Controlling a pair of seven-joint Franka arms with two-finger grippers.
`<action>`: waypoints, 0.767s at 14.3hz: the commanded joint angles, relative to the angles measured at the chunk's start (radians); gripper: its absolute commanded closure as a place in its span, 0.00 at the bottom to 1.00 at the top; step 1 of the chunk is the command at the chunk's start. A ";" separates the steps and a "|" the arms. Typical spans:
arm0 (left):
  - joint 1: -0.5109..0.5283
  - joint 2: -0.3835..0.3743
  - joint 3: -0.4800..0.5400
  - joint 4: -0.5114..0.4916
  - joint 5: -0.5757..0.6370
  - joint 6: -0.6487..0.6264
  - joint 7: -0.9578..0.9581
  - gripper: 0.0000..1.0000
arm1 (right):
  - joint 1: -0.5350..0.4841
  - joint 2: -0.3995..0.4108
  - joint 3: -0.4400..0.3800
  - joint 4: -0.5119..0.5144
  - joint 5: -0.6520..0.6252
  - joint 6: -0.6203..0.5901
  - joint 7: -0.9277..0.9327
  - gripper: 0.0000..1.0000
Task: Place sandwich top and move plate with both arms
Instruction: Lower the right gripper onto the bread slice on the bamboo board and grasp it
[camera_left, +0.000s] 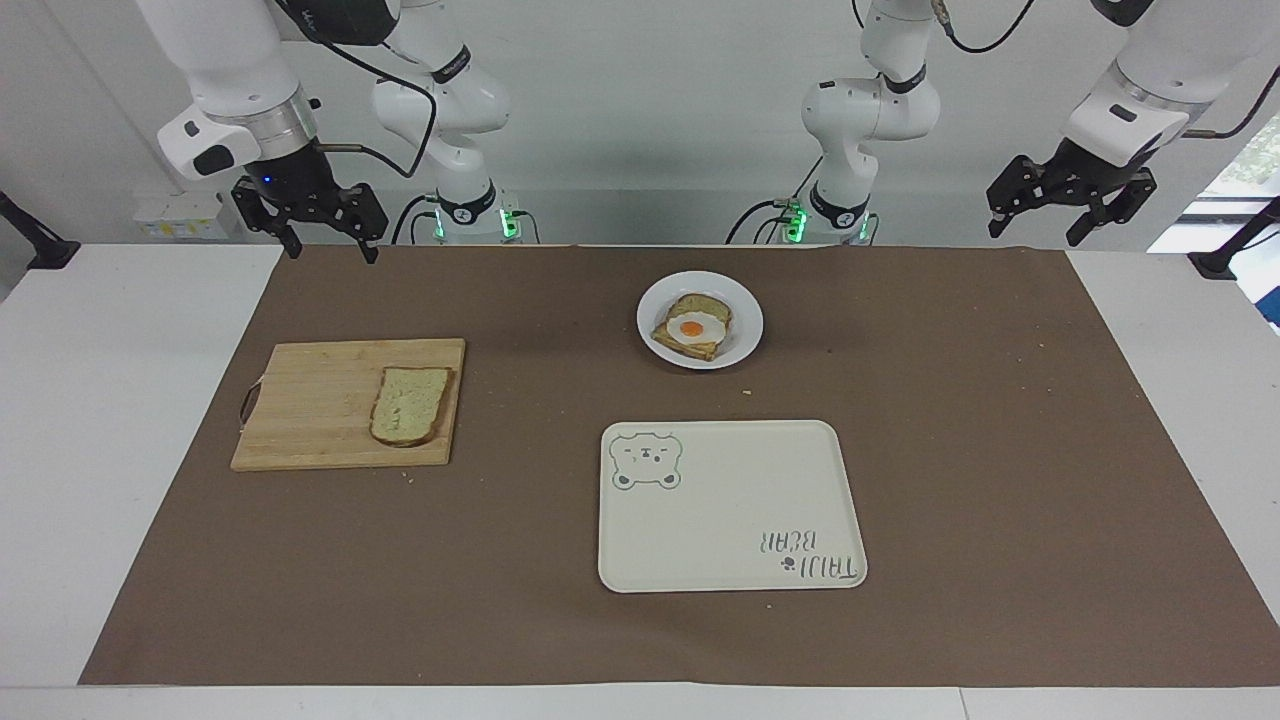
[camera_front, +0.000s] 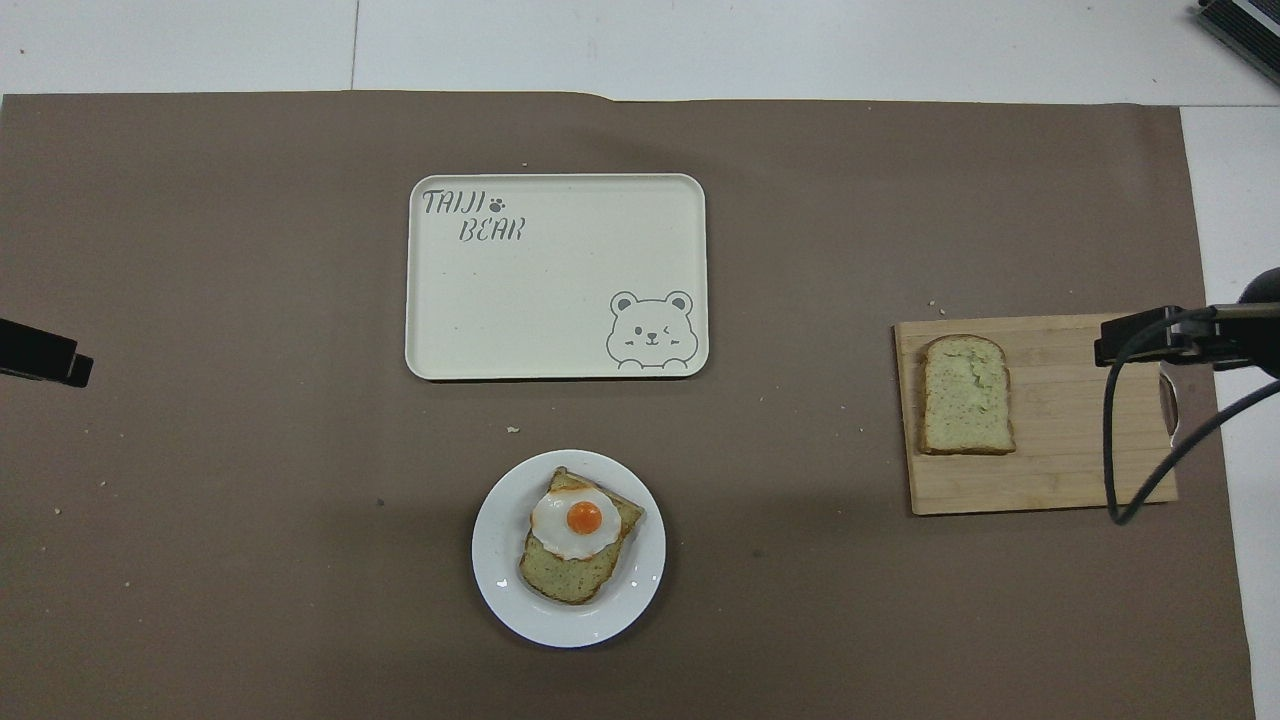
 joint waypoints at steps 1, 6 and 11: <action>0.015 -0.002 -0.008 0.012 -0.007 -0.020 0.010 0.00 | -0.032 -0.001 0.003 -0.151 0.024 0.152 -0.033 0.00; 0.015 -0.002 -0.008 0.012 -0.007 -0.020 0.010 0.00 | -0.064 0.056 0.003 -0.276 0.064 0.281 -0.104 0.00; 0.015 -0.002 -0.008 0.012 -0.007 -0.020 0.010 0.00 | -0.107 0.101 0.003 -0.400 0.075 0.445 -0.128 0.00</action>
